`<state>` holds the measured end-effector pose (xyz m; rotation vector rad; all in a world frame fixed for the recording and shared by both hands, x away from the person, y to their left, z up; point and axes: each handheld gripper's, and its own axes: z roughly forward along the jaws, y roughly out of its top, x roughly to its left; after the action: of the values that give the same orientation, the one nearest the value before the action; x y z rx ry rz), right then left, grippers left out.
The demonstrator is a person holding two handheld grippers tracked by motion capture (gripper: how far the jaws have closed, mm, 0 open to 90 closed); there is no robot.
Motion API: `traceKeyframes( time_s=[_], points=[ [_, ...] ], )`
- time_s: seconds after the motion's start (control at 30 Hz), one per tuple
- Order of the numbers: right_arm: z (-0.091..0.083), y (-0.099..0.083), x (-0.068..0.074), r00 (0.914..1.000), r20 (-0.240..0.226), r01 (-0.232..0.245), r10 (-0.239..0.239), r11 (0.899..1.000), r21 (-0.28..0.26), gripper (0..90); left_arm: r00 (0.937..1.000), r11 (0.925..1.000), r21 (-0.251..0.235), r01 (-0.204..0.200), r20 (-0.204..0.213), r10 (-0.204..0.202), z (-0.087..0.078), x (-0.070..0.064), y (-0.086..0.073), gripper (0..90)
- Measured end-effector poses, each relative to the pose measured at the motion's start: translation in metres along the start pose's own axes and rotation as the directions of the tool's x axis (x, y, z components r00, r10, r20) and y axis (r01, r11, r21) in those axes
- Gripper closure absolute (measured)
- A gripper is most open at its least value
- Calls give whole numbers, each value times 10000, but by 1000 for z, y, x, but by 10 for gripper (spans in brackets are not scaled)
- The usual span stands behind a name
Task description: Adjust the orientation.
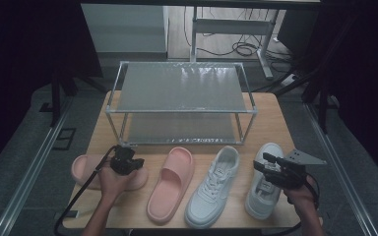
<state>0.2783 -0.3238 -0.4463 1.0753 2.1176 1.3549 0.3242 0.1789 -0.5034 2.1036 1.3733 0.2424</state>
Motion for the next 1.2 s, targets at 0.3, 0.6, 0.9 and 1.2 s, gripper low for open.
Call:
traceKeyframes(
  time_s=[0.3, 0.6, 0.9, 1.2],
  points=[
    [1, 0, 1, 10000, -26, 19, -19, 10000, 61, 463, 9996, 9997, -81, -238, 174, 239, -12, -9, -20, 900],
    [1, 0, 1, 10000, -42, 37, -36, 10000, 90, 463, 9988, 9994, -135, -305, 373, 310, -23, -14, -38, 900],
    [1, 0, 1, 10000, -32, 15, -14, 10000, 80, 463, 9986, 9994, -256, -251, 467, 263, -38, -16, -62, 900],
    [1, 0, 2, 10000, -28, 46, -46, 9999, 113, 463, 9972, 9988, -474, 92, 745, -56, -52, -11, -84, 900]
  ],
)
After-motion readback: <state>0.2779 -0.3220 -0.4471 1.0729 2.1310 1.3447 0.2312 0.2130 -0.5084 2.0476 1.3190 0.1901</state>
